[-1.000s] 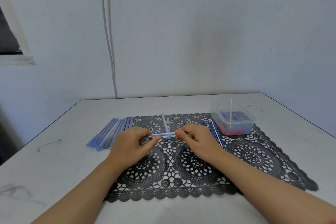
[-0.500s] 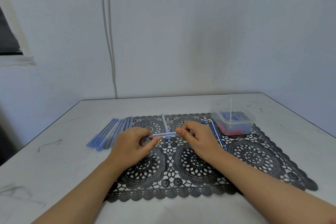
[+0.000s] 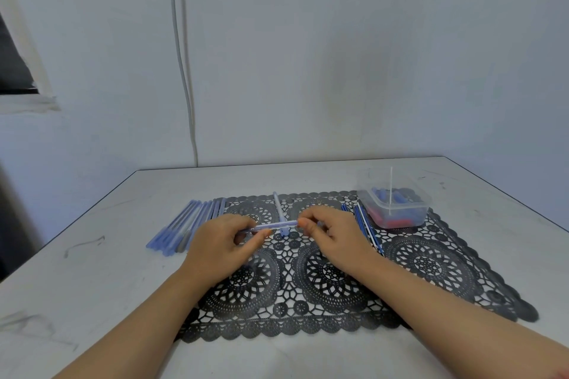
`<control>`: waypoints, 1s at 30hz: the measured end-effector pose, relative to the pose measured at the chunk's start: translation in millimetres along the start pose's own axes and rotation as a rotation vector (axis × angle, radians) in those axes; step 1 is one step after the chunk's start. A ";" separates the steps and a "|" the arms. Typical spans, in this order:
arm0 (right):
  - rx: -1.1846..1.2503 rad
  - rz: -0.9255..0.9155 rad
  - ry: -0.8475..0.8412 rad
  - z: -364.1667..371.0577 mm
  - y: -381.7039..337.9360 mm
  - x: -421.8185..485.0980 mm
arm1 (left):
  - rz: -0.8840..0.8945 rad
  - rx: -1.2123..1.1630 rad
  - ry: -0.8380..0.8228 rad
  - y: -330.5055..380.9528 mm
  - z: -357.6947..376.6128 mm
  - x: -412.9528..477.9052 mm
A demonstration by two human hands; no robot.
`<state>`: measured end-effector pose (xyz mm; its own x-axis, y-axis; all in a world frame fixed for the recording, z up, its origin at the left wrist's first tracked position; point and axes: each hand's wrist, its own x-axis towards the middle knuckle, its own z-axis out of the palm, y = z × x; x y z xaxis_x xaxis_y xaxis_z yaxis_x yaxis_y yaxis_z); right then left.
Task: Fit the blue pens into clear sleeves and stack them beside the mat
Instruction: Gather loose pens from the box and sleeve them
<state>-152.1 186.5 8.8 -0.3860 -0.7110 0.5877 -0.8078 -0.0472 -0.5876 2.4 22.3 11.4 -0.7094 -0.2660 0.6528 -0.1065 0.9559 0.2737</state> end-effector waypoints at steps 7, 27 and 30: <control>-0.138 -0.251 0.152 -1.8 1.8 0.4 | 0.037 -0.064 -0.003 2.6 -3.0 -0.6; -0.026 -0.151 0.037 0.1 -4.3 -0.6 | 0.145 -0.059 0.076 3.3 1.2 0.7; 0.052 -0.097 0.000 -1.2 -2.5 -1.7 | 0.147 -0.069 0.080 3.8 1.3 0.0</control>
<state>-149.9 188.7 10.0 -0.3074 -0.7013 0.6432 -0.8169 -0.1522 -0.5563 1.1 26.1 11.5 -0.6556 -0.1356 0.7429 0.0442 0.9752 0.2170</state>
